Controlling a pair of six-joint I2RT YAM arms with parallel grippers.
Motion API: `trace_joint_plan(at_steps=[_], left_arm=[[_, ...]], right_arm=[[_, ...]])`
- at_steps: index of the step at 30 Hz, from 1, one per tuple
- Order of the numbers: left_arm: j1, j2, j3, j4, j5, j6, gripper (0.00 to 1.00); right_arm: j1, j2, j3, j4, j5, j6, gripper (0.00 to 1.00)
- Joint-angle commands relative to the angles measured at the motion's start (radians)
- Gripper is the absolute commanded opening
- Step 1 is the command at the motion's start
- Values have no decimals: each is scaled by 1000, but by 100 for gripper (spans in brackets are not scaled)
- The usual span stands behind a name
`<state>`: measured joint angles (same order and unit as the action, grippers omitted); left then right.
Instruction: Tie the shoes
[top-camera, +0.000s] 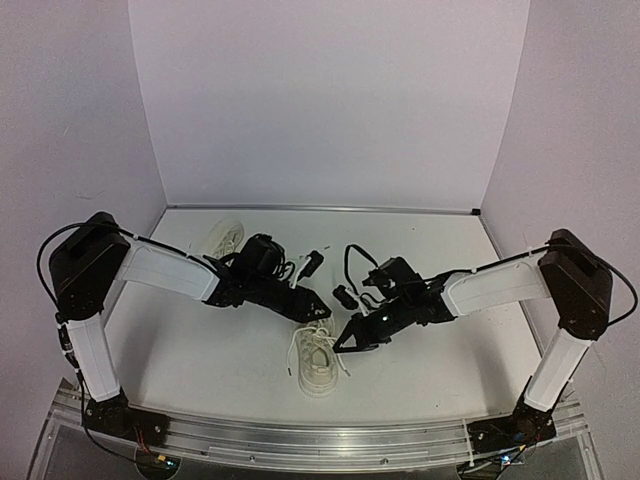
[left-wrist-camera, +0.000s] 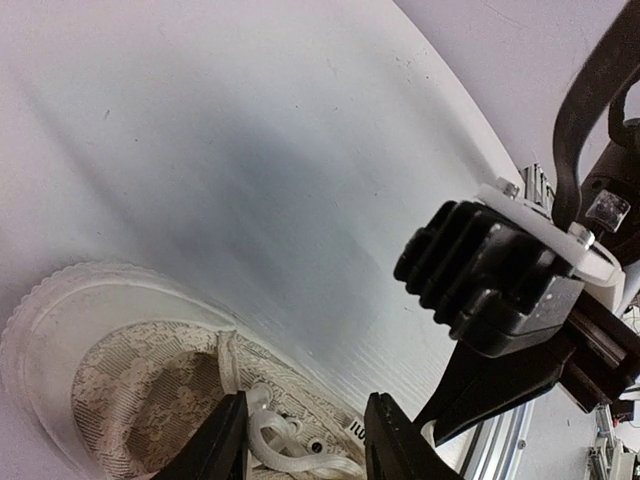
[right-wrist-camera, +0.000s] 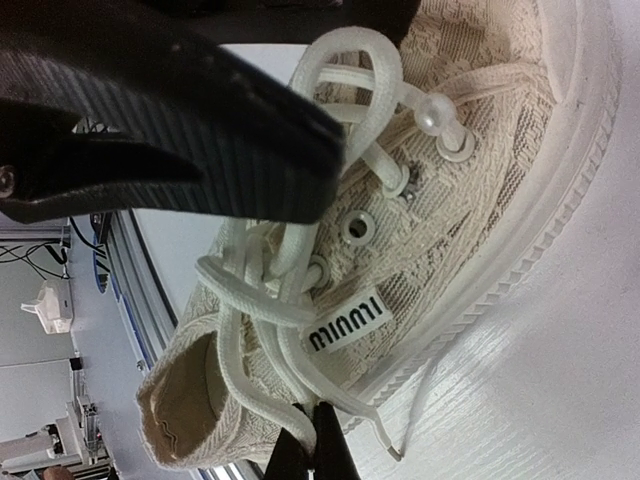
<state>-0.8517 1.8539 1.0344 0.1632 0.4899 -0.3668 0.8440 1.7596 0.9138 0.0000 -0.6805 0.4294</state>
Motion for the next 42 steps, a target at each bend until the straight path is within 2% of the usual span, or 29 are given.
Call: trace_joint_plan(at_steps=[1, 5, 10, 18, 26, 42], left_arm=[[-8, 11, 43, 16, 40, 4, 37], [-13, 12, 41, 13, 50, 8, 31], [-13, -12, 27, 23, 30, 11, 14], [-7, -122, -27, 5, -119, 24, 1], [7, -178, -56, -27, -197, 28, 0], [60, -195, -115, -14, -250, 42, 0]], right_arm=[[3, 11, 5, 3, 29, -12, 0], [2, 10, 5, 2, 32, -11, 0], [2, 1, 3, 0, 38, -10, 0], [2, -39, -24, -30, 56, -11, 0], [2, -82, -73, -39, 72, -7, 0], [1, -123, -174, -35, 87, -6, 0]])
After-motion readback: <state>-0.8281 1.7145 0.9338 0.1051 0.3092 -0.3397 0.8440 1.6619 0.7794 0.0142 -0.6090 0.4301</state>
